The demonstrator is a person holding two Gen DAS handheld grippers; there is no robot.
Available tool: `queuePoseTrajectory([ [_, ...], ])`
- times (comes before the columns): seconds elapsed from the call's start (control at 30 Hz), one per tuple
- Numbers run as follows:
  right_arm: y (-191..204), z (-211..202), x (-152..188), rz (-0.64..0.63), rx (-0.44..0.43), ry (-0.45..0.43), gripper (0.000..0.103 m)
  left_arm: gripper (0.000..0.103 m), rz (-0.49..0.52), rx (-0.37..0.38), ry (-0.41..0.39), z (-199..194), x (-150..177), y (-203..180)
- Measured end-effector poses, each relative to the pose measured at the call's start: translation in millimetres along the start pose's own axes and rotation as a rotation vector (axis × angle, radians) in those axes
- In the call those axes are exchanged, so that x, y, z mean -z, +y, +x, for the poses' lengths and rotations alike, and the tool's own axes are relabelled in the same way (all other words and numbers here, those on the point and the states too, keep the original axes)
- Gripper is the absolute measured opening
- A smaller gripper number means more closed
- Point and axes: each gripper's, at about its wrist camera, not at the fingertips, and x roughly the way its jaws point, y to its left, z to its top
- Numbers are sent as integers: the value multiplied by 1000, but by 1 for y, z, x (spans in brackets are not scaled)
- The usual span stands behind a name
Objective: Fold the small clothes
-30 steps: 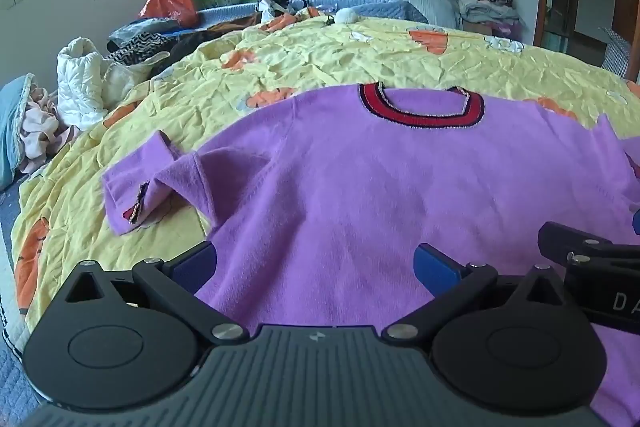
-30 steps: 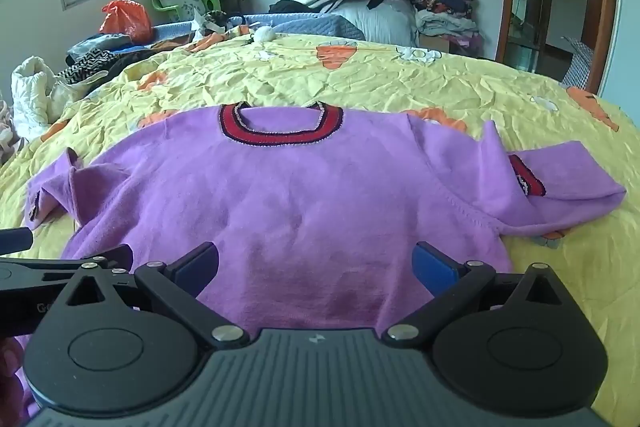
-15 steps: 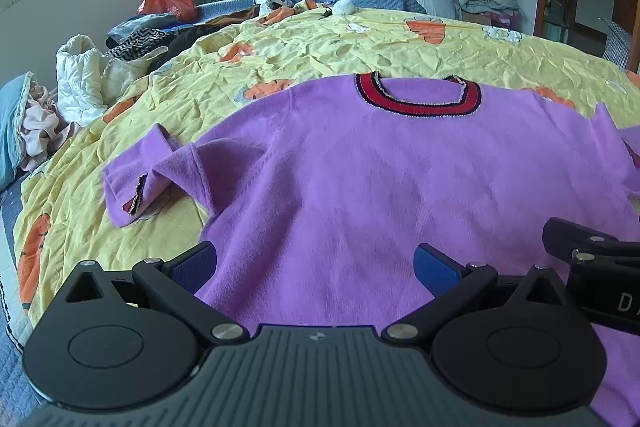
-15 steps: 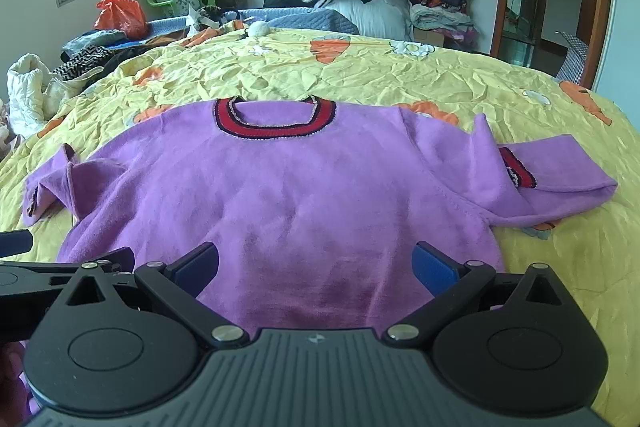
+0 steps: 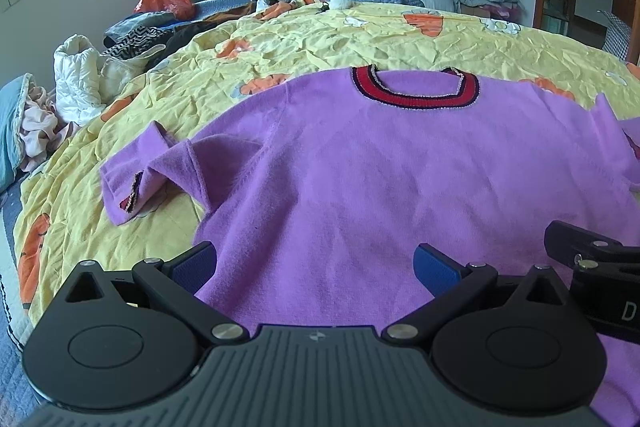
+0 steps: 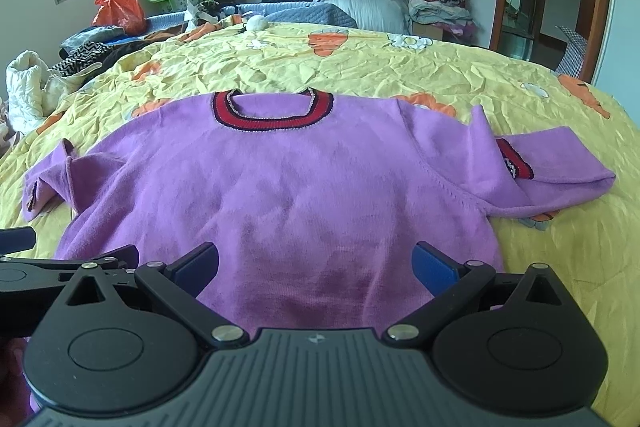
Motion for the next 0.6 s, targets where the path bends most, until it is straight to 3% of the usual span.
queuePoseTrajectory([
  [0.6,-14,7,2,26,3,22,103,103,47,-9,11,7,-1,-21],
])
